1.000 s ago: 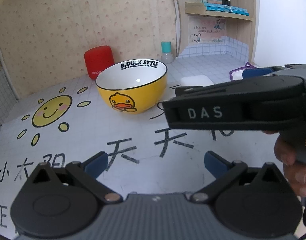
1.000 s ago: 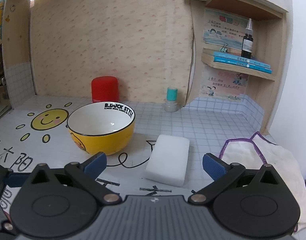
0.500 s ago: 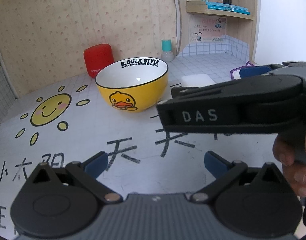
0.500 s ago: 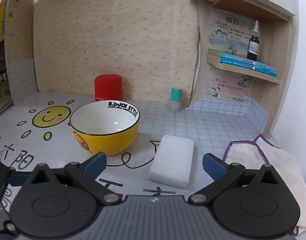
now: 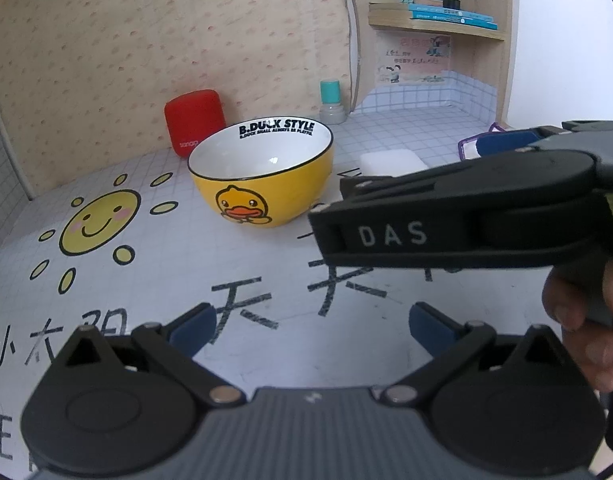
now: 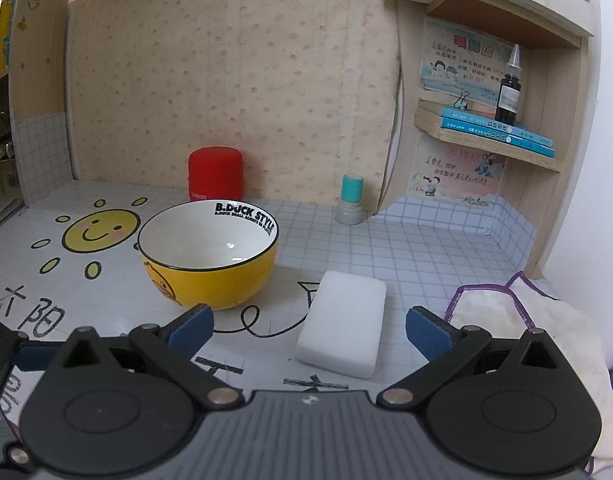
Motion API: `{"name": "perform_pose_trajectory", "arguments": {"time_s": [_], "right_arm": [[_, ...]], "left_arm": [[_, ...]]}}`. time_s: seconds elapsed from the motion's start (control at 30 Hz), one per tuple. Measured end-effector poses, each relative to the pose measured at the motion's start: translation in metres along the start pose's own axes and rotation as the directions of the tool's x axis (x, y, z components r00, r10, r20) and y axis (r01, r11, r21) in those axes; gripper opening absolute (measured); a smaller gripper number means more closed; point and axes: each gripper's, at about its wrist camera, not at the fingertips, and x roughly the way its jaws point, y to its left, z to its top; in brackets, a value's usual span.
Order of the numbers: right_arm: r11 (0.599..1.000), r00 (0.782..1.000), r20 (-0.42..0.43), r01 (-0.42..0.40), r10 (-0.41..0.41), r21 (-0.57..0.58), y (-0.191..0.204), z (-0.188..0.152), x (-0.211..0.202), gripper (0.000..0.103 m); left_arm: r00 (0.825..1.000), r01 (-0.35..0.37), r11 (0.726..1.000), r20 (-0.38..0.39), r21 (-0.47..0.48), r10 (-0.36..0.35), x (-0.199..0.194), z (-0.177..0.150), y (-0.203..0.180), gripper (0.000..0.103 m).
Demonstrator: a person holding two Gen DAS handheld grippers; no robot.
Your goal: Clean bowl
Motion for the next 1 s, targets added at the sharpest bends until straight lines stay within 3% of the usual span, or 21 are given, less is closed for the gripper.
{"name": "perform_pose_trajectory", "arguments": {"time_s": [1.0], "right_arm": [[1.000, 1.000, -0.004, 0.002, -0.002, 0.001, 0.0017, -0.0032, -0.0049, 0.103]], "left_arm": [[1.000, 0.001, 1.000, 0.001, 0.008, -0.001, -0.0065, -0.0003, -0.0037, 0.103]]}}
